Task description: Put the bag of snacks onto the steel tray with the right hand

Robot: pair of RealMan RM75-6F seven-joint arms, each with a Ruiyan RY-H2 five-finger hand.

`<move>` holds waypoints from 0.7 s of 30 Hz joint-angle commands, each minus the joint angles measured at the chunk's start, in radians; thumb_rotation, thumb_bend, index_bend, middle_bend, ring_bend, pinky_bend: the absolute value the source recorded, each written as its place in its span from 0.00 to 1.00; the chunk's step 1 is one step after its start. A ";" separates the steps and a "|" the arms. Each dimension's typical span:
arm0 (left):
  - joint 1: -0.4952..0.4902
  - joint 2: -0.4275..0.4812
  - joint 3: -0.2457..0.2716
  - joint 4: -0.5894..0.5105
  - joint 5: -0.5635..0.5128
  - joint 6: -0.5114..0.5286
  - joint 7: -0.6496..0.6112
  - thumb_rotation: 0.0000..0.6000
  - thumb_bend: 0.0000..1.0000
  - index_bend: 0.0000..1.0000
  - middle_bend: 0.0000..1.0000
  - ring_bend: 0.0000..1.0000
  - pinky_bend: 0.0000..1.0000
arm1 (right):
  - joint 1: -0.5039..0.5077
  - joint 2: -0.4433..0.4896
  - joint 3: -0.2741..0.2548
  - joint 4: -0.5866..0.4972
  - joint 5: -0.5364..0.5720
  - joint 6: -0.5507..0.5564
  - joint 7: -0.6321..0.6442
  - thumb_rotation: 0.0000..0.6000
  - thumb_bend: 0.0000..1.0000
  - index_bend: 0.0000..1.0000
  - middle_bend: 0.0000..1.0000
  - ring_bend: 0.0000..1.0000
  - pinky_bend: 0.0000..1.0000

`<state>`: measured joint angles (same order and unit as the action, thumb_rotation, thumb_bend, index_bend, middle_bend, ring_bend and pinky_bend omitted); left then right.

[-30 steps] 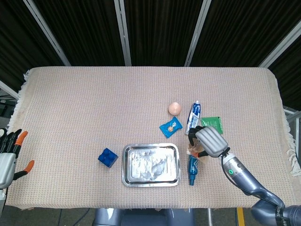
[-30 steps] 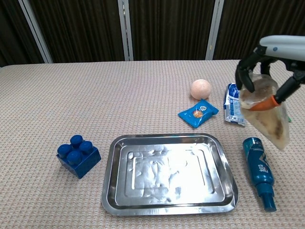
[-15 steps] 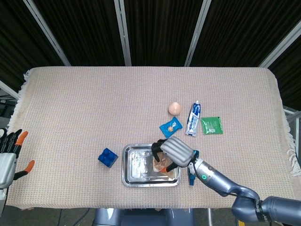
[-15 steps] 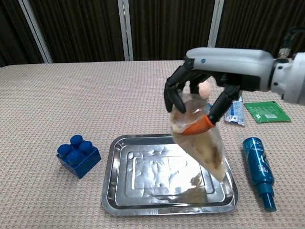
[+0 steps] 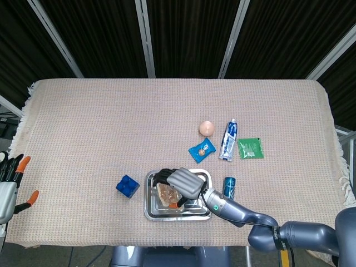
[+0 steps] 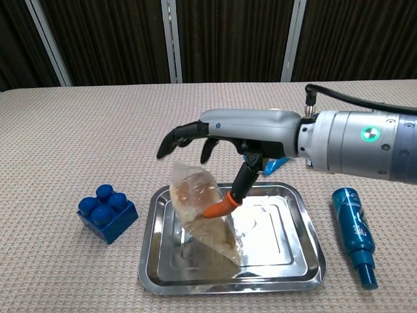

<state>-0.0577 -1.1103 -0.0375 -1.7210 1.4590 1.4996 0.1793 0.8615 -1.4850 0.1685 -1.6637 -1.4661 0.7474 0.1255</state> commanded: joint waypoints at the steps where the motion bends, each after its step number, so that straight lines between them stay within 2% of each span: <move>1: -0.001 0.000 0.000 0.000 0.001 -0.001 0.000 1.00 0.28 0.04 0.00 0.00 0.00 | -0.003 0.030 0.008 -0.019 0.021 0.008 -0.012 1.00 0.00 0.00 0.00 0.00 0.00; 4: -0.006 -0.001 -0.001 -0.005 0.009 -0.004 0.001 1.00 0.28 0.04 0.00 0.00 0.00 | -0.030 0.106 0.017 -0.067 0.032 0.054 -0.034 1.00 0.00 0.00 0.00 0.00 0.00; 8: -0.009 -0.001 -0.002 -0.008 0.010 -0.005 0.004 1.00 0.28 0.04 0.00 0.00 0.00 | -0.053 0.161 0.015 -0.096 0.045 0.080 -0.046 1.00 0.00 0.00 0.00 0.00 0.00; 12: -0.014 -0.002 -0.002 -0.012 0.011 -0.012 0.011 1.00 0.28 0.04 0.00 0.00 0.00 | -0.115 0.238 -0.007 -0.105 0.080 0.140 -0.068 1.00 0.00 0.01 0.00 0.00 0.01; 15: -0.016 -0.003 -0.003 -0.015 0.011 -0.014 0.014 1.00 0.28 0.04 0.00 0.00 0.00 | -0.139 0.260 -0.022 -0.103 0.091 0.159 -0.086 1.00 0.01 0.14 0.05 0.00 0.07; 17: -0.018 -0.004 -0.004 -0.016 0.012 -0.014 0.016 1.00 0.28 0.04 0.00 0.00 0.00 | -0.159 0.276 -0.038 -0.096 0.102 0.174 -0.112 1.00 0.04 0.24 0.12 0.03 0.10; 21: -0.021 -0.006 -0.006 -0.017 0.011 -0.016 0.018 1.00 0.28 0.05 0.00 0.00 0.00 | -0.205 0.300 -0.063 -0.073 0.139 0.233 -0.225 1.00 0.05 0.26 0.13 0.04 0.12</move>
<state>-0.0779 -1.1156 -0.0431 -1.7377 1.4705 1.4840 0.1965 0.6883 -1.2022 0.1239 -1.7533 -1.3516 0.9382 -0.0334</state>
